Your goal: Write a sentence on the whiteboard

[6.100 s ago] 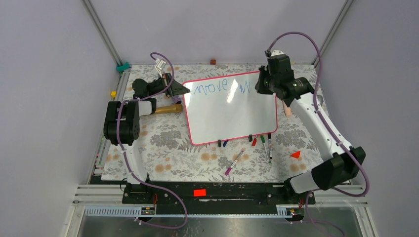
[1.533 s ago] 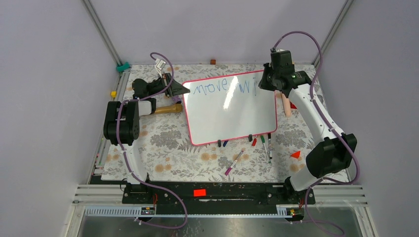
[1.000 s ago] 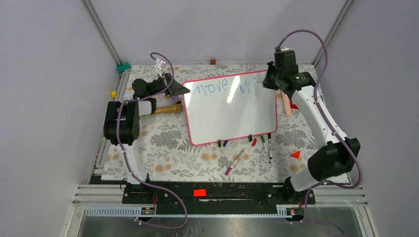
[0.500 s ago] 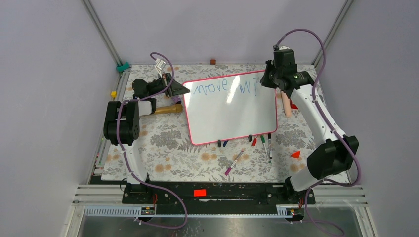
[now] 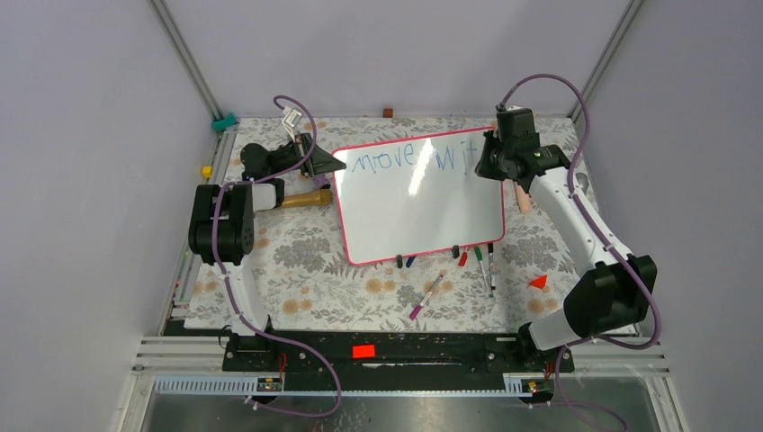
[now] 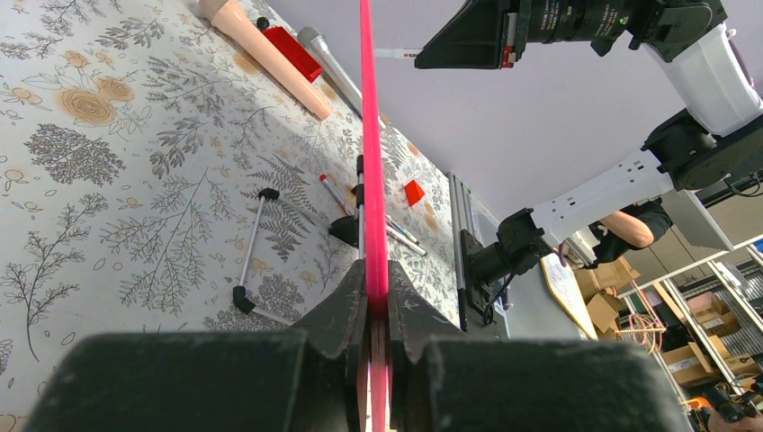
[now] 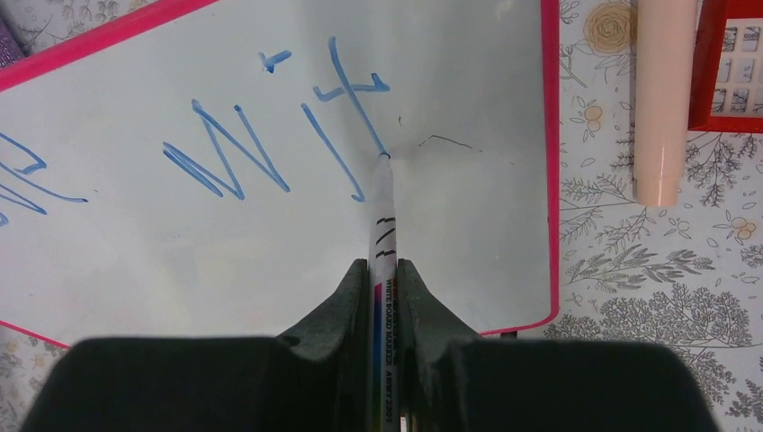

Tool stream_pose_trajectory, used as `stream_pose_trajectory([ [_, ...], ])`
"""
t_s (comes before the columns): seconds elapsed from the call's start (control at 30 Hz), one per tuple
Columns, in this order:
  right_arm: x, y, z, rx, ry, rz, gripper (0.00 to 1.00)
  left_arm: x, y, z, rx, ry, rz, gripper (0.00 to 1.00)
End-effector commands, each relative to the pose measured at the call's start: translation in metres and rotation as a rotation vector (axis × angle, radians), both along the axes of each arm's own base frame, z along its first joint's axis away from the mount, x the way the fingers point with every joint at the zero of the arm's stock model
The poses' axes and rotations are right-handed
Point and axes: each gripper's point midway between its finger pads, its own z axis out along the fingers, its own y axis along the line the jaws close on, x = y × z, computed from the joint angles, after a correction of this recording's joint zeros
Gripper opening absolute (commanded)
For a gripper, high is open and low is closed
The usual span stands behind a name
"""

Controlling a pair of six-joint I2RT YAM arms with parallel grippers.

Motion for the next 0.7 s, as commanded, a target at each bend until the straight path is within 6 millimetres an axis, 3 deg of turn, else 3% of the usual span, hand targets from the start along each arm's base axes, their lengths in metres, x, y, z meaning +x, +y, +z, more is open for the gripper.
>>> stream_pose_trajectory([
  [0.0,0.0,-0.005,0.012,0.003,-0.039,-0.018,0.0,-0.009,0.001,0.016,0.016,-0.095,-0.029,0.0],
  [0.17,0.009,-0.014,0.023,-0.04,-0.057,-0.062,0.0,-0.009,0.001,0.017,0.014,-0.097,-0.027,0.0],
  [0.33,0.017,-0.011,0.037,-0.027,-0.099,-0.054,0.0,-0.008,0.001,0.017,0.012,-0.097,-0.024,0.0],
  [0.53,0.023,-0.01,0.068,-0.006,-0.185,-0.041,0.0,-0.009,0.001,0.017,0.013,-0.097,-0.025,0.0],
  [0.67,0.028,-0.017,0.072,-0.023,-0.198,-0.068,0.0,-0.009,0.001,0.018,0.013,-0.098,-0.025,0.0],
])
